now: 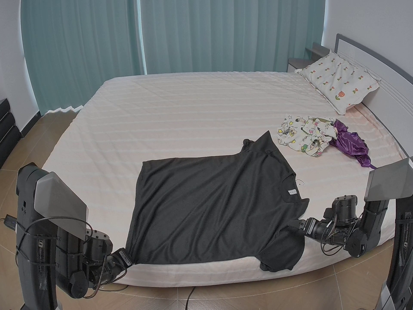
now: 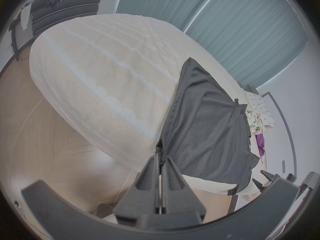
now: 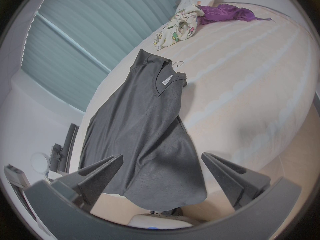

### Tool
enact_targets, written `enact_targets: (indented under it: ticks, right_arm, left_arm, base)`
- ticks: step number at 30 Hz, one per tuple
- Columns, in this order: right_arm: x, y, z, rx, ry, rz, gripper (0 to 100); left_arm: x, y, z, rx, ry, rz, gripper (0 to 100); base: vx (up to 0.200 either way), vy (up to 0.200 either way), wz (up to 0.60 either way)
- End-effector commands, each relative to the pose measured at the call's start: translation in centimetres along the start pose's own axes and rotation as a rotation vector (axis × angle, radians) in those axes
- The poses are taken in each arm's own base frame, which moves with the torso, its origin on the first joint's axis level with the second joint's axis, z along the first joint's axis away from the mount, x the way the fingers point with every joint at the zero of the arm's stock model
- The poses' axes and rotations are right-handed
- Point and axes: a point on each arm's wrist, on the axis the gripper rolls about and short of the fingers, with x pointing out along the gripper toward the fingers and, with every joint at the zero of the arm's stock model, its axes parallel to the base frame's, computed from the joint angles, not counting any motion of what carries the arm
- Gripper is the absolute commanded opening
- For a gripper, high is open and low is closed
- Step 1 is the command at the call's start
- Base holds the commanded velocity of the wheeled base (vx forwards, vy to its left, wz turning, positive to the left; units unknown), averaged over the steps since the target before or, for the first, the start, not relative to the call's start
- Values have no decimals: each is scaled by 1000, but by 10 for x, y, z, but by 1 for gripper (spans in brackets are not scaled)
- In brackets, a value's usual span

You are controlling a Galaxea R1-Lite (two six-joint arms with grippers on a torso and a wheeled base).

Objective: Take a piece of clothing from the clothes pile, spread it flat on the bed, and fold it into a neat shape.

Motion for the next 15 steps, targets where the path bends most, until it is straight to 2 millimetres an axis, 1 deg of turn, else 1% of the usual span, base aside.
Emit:
enact_targets:
  ticks: [1,5,6,7,8,12,15]
  right_arm:
    - [9,-15,-4,-38,23,-35,100]
    - [20,-18,-4,-53,34,-14,100]
    - [20,-18,-4,-53,34,-14,100]
    - [27,-18,-3,-62,27,-9,100]
    - [27,-18,-3,-62,27,-9,0]
    - [27,-18,-3,-59,31,-14,0]
    - [22,-22,-6,-51,35,-33,0]
  left_arm:
    - [1,-1,1,-1,-10,-10,0]
    - [1,-1,1,-6,-10,-10,0]
    - [1,-1,1,-6,-10,-10,0]
    - [1,-1,1,-6,-10,-10,0]
    - [1,-1,1,-6,-10,-10,0]
    - [1,-1,1,-6,-11,-11,0]
    - [1,-1,1,-6,-11,-11,0]
  base:
    - [0,0,0]
    - [0,0,0]
    - [0,0,0]
    - [0,0,0]
    - [0,0,0]
    - [0,0,0]
    - [0,0,0]
